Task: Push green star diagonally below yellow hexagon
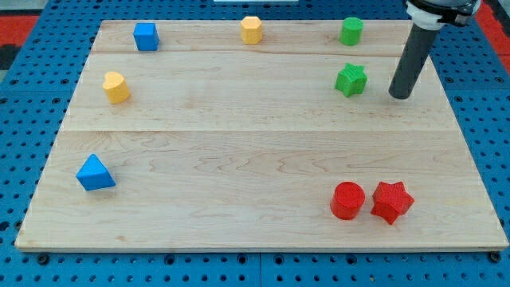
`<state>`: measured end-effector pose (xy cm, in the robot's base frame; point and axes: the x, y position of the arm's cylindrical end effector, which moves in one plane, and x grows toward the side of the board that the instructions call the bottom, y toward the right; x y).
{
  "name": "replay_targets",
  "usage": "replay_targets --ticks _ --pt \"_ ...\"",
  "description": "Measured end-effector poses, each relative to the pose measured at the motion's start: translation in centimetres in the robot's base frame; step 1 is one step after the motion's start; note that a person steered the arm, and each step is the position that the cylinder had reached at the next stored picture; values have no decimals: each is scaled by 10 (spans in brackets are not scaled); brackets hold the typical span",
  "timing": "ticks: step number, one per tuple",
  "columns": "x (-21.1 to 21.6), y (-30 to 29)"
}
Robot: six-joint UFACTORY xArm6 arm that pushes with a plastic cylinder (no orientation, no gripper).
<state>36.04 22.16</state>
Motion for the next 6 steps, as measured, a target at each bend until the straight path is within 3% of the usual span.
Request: replay_targets --ticks 1,2,3,5,6 --pt "-44 -73" --pt "-26 -167" --pt "-63 -152" --pt "-81 3" --pt "-125 49"
